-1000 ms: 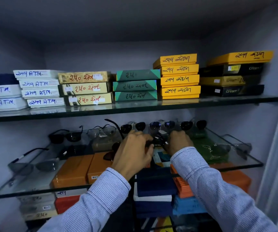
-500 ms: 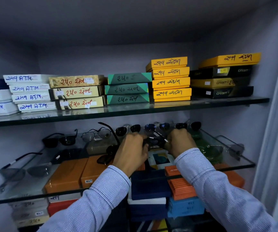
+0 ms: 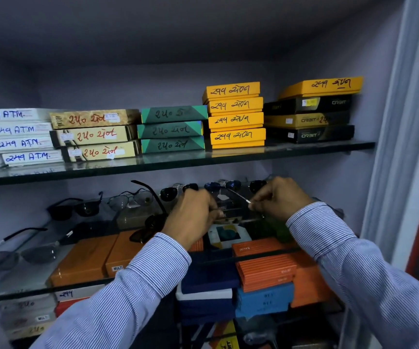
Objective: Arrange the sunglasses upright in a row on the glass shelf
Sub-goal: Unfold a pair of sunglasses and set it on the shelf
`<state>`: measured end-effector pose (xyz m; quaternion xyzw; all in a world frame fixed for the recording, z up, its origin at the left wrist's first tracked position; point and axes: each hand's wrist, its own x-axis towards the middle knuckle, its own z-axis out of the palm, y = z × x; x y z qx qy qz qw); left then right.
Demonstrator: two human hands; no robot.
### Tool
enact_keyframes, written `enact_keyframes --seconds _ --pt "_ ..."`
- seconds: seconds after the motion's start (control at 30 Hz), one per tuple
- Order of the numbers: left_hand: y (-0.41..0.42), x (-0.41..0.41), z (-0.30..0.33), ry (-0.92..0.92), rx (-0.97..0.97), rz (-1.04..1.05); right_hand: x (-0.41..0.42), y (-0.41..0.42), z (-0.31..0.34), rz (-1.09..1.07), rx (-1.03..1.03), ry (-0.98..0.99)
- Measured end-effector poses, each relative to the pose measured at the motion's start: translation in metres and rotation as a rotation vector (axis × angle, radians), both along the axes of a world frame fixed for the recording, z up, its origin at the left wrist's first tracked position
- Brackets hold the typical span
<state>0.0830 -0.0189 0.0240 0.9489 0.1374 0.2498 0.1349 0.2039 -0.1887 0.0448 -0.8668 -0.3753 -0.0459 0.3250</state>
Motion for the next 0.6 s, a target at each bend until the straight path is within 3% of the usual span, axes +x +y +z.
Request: enact_keyframes --seconds 0.3,0.6 --pt "-0.003 0.013 -0.006 -0.115 -0.145 0.108 0.027 -0.003 0.007 -0.266 -0.125 0.107" --pt "0.001 0.032 -0.015 -0.079 -0.207 0.186 0.032 -0.006 0.007 -0.287 -0.236 0.117"
